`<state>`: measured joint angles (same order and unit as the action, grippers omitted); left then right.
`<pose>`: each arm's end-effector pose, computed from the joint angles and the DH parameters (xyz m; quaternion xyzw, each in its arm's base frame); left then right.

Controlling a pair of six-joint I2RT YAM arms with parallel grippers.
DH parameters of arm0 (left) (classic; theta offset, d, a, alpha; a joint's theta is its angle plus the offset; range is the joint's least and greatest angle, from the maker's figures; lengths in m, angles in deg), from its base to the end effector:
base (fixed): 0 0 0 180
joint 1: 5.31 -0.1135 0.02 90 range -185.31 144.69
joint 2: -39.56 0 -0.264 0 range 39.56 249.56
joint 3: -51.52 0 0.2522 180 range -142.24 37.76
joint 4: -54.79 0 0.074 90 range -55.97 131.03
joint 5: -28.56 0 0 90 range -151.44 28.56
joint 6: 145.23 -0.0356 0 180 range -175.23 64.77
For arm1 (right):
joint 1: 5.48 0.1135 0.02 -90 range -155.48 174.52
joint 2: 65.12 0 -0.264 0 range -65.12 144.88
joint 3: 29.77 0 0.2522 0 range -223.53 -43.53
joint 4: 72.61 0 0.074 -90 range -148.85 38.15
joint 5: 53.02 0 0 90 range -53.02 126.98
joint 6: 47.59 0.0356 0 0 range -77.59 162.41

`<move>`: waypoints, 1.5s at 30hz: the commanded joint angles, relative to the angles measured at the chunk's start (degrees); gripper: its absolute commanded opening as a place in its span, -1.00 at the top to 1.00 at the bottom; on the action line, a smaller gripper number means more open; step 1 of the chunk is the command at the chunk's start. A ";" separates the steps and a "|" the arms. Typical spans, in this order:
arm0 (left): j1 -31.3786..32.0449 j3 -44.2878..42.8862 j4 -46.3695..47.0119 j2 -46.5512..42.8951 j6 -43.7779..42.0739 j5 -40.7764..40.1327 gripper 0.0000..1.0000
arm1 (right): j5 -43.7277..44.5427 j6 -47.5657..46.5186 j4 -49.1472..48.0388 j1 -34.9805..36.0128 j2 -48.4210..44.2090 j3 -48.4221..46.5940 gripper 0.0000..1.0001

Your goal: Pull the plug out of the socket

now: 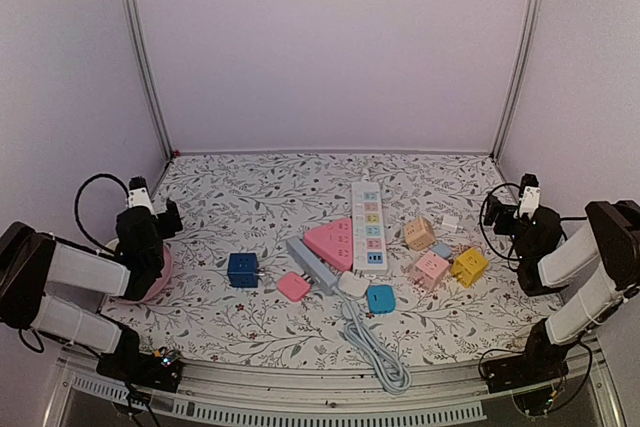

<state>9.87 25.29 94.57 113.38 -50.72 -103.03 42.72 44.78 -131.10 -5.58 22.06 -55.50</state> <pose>0.2149 -0.0338 0.1672 -0.1668 0.7232 0.1585 0.6512 0.2368 -0.0040 0.1500 0.0501 0.7233 -0.0227 0.6883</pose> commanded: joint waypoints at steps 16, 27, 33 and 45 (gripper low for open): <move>-4.40 -0.08 18.21 7.23 -10.79 17.21 -0.95 | -1.34 -1.76 -2.23 0.12 0.59 -1.42 -0.98; -7.30 4.50 38.73 17.89 -10.95 20.45 -0.94 | -1.34 -1.76 -2.28 0.23 0.55 -1.39 -0.98; -7.84 3.02 32.80 16.45 -9.27 20.70 -0.95 | -1.34 -1.76 -2.24 0.26 0.58 -1.41 -0.98; -8.55 1.60 30.17 16.44 -8.67 21.13 -0.95 | -1.34 -1.72 -2.22 0.19 0.65 -1.52 -0.98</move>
<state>2.22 28.13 124.51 129.95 -59.90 -82.59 42.18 43.40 -132.12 -5.53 22.08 -56.02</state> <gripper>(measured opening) 0.973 0.989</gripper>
